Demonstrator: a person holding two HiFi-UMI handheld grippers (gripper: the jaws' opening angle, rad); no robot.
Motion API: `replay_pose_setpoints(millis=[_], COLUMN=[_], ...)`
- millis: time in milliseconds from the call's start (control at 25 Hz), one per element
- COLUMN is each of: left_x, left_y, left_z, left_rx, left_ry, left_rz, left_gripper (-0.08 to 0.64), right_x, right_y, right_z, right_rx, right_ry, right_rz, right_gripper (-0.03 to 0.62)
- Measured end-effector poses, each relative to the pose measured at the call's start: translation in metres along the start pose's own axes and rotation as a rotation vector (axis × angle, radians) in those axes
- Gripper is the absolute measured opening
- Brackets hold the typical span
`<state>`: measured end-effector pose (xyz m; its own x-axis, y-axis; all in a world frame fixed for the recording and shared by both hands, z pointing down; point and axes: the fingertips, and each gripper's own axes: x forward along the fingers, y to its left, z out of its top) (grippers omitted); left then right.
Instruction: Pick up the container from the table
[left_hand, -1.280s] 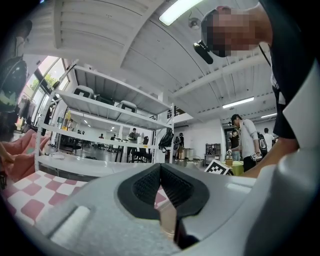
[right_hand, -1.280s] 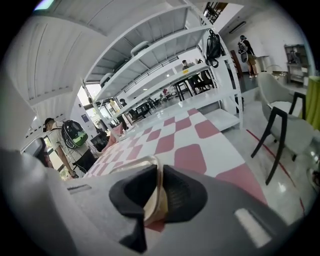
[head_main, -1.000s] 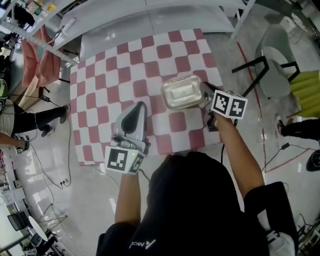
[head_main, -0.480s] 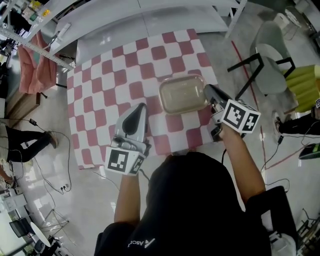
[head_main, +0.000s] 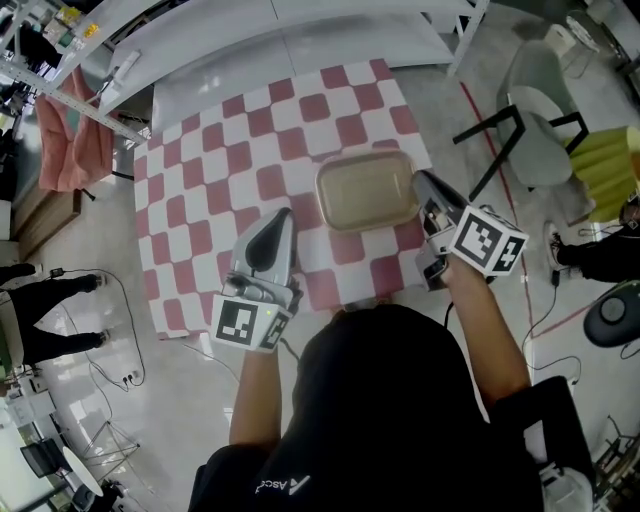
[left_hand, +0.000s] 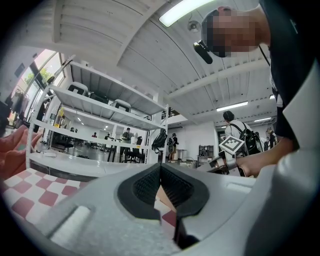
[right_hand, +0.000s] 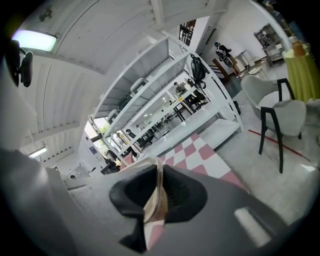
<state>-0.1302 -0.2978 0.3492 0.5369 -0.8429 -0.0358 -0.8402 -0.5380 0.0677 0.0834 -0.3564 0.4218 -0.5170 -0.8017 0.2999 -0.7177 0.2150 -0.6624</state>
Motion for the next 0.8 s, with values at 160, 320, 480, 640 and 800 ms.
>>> replay_pose_setpoints(millis=[160,320,480,640,800], left_x=[-0.0014,-0.0026,-0.0043,-0.0046,-0.0059], left_y=[0.0003,0.0000,-0.0007,-0.0011,-0.0018], left_z=[-0.0008,-0.0014,-0.0019,-0.0011,-0.0018], left_rx=[-0.001,0.001,0.002,0.002,-0.001], left_ry=[0.003,0.005,0.005,0.004,0.004], left_rz=[0.008,0.012,0.016,0.019,0.022], left_gripper=[0.011,0.011,0.011,0.011,0.011], right_x=[0.0004,0.0004,0.0001,-0.0005,-0.0018], right_y=[-0.0001,-0.0016,-0.0023,-0.0018,-0.0024], right_z=[-0.0007,-0.0006,-0.0023,-0.0024,-0.0021], right_rx=[0.005,0.009,0.014,0.017,0.018], right_ry=[0.001,-0.002,-0.001,0.000,-0.004], right_rz=[0.005,0.007,0.009,0.010,0.011], right_gripper=[0.041,0.041,0.041,0.041,0.041])
